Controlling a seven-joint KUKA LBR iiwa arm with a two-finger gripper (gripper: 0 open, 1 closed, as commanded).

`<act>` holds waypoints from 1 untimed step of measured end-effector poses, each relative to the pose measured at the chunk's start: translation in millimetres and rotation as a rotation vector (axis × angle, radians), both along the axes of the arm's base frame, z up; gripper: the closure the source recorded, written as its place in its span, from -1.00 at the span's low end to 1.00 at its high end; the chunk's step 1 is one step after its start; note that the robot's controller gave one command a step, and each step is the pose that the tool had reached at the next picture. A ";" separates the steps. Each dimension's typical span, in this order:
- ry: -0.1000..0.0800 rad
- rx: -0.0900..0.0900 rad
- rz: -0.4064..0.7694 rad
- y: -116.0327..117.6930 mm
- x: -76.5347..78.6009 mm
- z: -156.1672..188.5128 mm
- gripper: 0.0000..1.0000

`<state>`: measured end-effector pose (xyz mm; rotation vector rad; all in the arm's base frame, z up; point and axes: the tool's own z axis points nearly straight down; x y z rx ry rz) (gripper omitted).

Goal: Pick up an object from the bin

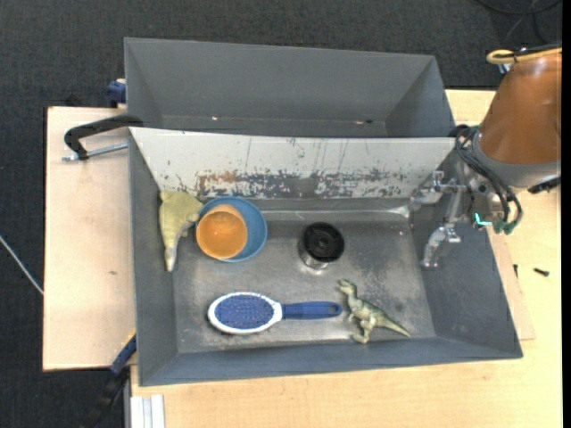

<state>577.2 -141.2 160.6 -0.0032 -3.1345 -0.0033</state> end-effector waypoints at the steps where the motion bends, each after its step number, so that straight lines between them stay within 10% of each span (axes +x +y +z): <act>1: -0.011 0.000 0.059 24.2 -4.0 -90.2 -1.00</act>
Offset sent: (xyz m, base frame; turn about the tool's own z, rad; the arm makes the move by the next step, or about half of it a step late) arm -0.0058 0.0228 -0.0906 -0.0601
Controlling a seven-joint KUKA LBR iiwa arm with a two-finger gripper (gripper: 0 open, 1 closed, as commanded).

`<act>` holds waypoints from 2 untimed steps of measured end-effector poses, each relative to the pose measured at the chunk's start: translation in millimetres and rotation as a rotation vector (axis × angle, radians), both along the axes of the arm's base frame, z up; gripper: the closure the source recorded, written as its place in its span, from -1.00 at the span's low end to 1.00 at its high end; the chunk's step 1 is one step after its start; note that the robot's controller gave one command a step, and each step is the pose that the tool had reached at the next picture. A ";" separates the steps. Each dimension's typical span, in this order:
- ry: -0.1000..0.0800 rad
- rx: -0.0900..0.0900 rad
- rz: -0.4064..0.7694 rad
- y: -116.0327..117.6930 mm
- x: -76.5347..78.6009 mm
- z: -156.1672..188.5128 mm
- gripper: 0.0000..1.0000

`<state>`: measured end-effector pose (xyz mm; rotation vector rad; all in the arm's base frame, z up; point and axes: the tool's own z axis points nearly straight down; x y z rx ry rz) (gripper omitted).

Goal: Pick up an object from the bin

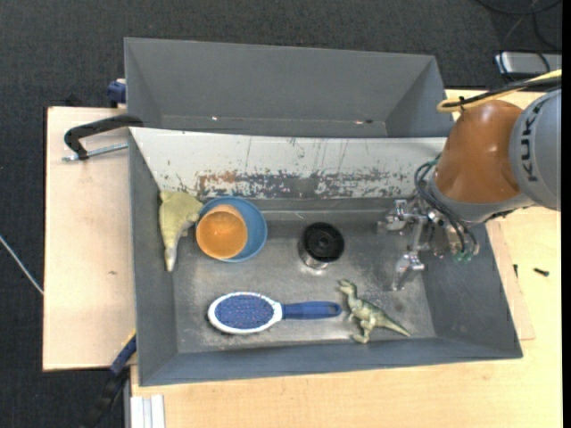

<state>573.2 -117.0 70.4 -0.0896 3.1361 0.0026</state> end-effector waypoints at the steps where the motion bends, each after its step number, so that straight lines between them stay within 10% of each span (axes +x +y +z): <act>1: -0.005 0.000 -0.112 77.2 -9.7 3.7 -1.00; 2: -0.008 0.000 -0.124 135.9 -16.2 4.2 -1.00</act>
Offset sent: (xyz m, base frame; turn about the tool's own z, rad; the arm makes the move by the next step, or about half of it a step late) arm -0.0133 0.0739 -0.0004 0.1141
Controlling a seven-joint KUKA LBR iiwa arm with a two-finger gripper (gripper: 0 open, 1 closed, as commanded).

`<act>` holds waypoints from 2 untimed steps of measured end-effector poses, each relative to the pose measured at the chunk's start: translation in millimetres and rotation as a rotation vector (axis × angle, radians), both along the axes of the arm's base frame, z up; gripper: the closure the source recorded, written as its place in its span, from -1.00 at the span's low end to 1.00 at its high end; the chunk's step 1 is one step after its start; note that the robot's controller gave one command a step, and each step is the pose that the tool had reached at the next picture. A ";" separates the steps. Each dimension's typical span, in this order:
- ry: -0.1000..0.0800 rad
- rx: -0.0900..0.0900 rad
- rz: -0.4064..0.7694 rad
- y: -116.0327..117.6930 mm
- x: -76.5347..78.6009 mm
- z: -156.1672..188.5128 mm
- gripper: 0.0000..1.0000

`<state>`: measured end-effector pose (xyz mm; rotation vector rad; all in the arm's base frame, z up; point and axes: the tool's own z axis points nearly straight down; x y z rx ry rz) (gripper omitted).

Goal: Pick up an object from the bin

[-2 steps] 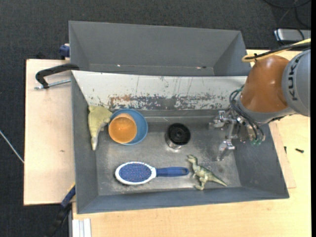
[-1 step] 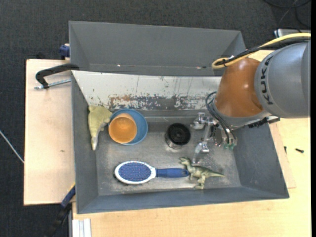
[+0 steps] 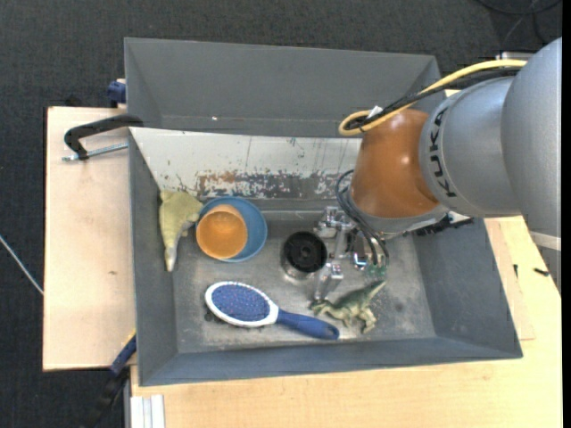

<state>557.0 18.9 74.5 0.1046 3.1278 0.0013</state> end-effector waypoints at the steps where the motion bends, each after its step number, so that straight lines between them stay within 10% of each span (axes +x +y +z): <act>1: -0.008 0.000 -0.003 -2.1 2.2 1.4 1.00; 2: -0.003 0.002 -0.011 6.9 -11.3 144.4 1.00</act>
Offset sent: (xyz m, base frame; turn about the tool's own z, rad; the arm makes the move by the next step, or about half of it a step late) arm 0.0000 0.0000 0.0000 0.0000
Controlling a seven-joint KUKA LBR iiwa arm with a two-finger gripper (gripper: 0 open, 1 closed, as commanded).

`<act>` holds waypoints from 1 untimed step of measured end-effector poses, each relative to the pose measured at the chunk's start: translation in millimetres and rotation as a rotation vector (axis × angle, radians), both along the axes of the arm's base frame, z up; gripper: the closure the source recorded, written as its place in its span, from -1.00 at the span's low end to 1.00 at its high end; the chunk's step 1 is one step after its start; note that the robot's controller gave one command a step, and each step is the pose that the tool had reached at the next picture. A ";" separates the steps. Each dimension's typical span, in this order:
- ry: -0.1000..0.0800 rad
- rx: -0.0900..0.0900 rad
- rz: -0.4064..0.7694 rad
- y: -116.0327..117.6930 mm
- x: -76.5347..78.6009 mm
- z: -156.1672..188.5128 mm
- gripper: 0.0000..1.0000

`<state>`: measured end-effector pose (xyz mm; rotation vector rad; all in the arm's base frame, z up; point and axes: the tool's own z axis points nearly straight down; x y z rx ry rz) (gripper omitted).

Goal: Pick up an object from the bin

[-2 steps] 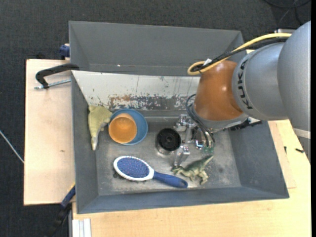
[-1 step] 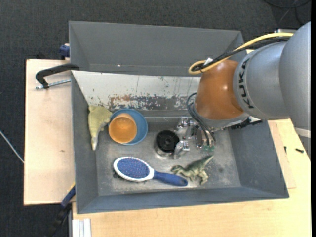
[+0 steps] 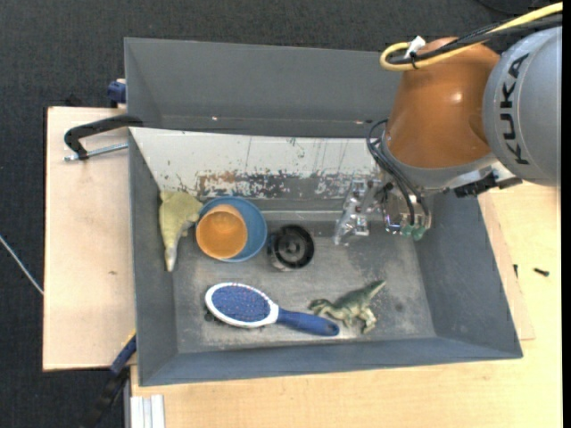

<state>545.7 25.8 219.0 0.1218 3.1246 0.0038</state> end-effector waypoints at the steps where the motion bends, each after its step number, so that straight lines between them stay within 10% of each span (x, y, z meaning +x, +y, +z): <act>1: 0.009 -0.001 0.000 -0.4 -1.5 -4.6 1.00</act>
Offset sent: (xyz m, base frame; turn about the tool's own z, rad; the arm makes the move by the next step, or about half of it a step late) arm 0.0000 0.0000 0.0000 0.0000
